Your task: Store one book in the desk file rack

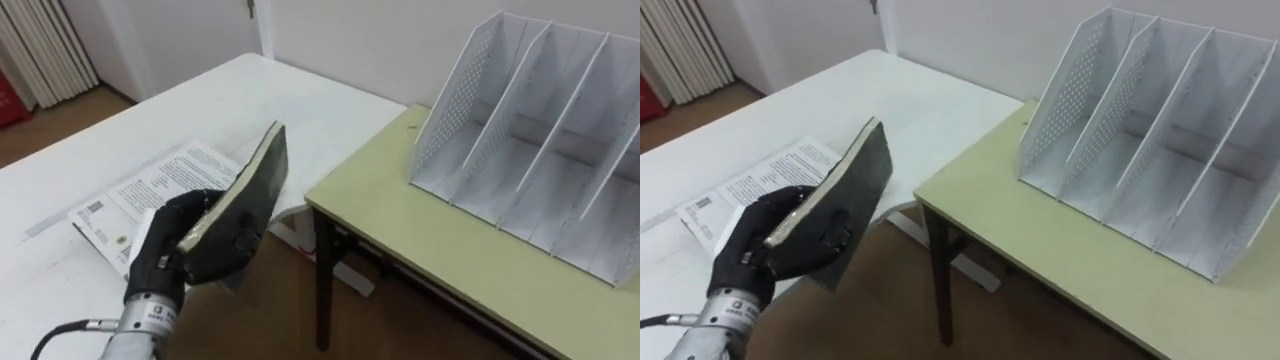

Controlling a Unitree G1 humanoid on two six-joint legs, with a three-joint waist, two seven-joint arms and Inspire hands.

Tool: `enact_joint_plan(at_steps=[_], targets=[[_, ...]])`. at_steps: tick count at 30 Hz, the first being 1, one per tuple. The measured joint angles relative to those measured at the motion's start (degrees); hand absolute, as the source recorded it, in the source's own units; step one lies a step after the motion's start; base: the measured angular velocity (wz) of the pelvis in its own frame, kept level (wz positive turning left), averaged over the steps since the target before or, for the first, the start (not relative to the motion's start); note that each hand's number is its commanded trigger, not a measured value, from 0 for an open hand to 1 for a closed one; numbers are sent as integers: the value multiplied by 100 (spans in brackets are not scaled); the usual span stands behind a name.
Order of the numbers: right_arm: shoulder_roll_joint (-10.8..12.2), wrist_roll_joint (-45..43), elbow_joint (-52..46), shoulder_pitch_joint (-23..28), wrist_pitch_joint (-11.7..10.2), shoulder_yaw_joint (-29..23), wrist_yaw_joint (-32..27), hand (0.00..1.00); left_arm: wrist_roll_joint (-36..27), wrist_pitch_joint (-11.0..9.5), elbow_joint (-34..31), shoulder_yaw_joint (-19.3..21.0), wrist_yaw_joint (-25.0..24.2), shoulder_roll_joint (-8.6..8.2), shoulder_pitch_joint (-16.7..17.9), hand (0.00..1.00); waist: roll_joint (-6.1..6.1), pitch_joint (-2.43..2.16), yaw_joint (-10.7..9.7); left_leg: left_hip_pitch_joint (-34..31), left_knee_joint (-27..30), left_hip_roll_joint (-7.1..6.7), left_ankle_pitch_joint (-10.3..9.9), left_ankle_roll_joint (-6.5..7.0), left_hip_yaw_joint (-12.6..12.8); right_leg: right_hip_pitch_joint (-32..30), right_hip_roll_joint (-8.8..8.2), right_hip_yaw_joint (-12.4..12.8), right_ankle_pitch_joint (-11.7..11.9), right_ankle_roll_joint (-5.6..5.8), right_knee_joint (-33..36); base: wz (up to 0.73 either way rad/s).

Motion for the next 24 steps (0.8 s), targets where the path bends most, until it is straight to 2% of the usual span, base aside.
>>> enact_joint_plan(at_steps=[7,11,14,17,24], targets=[[-19,395,-1042,-2,-55,232,447,0,-208,-185,-360,-2,-770,22,-25,100,83,41,-1,-21,0,-7,-1,0,5,-23,2,-30,5,2,19,0],[-34,849,-2187,125,-71,248,745,0,-854,-195,-360,1,-1373,88,-23,100,116,51,-11,46,0,1,-1,0,14,-21,8,14,6,1,64,-5],[-90,1140,-3098,212,-72,258,935,0,-1116,-222,-360,1,-1756,169,-23,100,137,50,-5,56,-1,14,-1,0,18,-21,2,19,6,1,86,-3],[-95,1654,-3548,218,-104,253,1118,0,-1493,-223,-360,1,-2055,273,20,100,166,47,-9,35,5,32,-7,8,26,-44,3,9,19,-1,113,-1],[-117,2863,-4242,215,-113,198,1309,0,-2392,-240,-360,96,-2689,292,63,100,237,16,-3,8,46,59,-6,18,39,-131,2,69,26,0,281,-4]])
